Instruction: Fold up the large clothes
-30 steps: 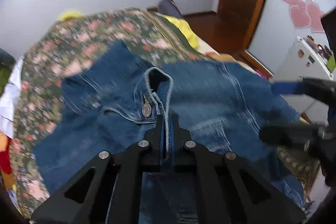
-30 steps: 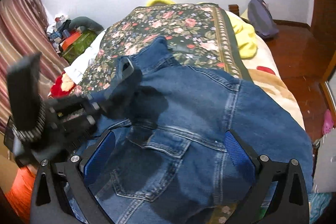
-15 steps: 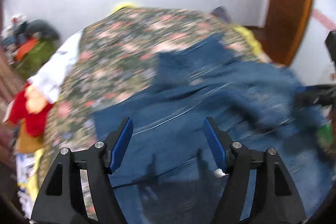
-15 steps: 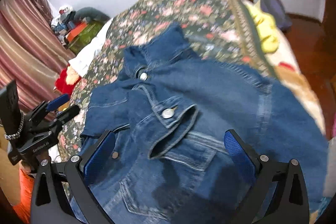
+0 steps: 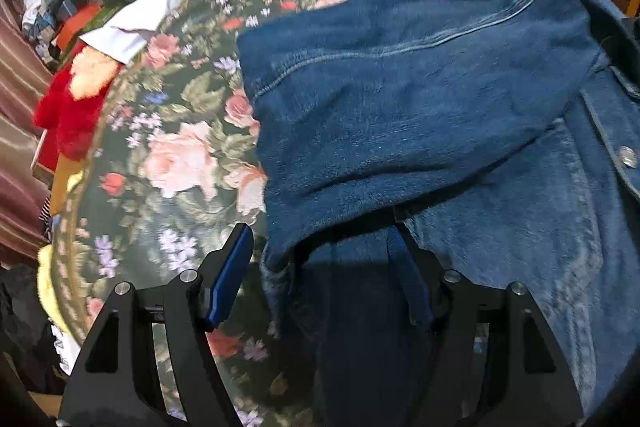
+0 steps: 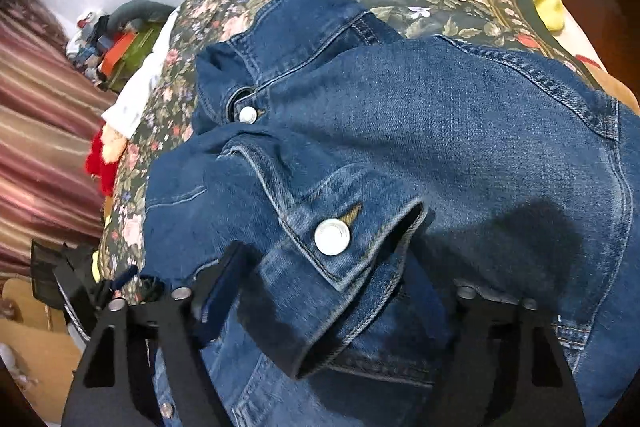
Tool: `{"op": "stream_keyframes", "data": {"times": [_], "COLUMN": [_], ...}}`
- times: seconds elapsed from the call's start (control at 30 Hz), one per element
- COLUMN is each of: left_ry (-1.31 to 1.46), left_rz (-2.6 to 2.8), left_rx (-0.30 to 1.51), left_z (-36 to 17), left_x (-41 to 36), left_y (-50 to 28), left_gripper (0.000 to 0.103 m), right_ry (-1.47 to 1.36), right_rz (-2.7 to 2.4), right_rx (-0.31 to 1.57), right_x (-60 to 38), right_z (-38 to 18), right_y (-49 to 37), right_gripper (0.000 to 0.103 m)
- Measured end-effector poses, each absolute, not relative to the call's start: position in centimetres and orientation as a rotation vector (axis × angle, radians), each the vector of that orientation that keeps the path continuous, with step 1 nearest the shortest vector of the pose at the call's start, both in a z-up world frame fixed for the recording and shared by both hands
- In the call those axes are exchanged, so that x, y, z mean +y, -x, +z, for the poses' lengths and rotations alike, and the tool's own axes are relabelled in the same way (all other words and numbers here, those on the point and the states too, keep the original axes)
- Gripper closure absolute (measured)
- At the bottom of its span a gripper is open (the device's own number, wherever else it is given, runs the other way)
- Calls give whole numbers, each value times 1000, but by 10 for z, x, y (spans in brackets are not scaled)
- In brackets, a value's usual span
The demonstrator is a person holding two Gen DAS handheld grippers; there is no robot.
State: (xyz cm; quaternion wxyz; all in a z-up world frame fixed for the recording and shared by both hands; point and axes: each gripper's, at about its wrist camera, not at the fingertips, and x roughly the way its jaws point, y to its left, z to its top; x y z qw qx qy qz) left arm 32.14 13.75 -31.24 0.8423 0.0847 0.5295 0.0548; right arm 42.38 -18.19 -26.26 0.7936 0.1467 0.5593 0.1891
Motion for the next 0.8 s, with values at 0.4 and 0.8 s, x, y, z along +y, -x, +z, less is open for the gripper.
{"op": "stream_keyframes", "data": {"times": [0.4, 0.8], "left_ry": [-44, -1], "left_rz": [290, 212], "left_rx": [957, 1025], "left_z": [-273, -273], "left_x": [168, 168], "left_y": [-335, -298], "left_gripper": [34, 34], "right_ry": [-294, -198], "right_rz": [436, 348], "right_rx": [965, 923], "right_x": [-190, -229], "right_z": [-174, -156], "right_y": [-405, -376], "right_gripper": [88, 94]}}
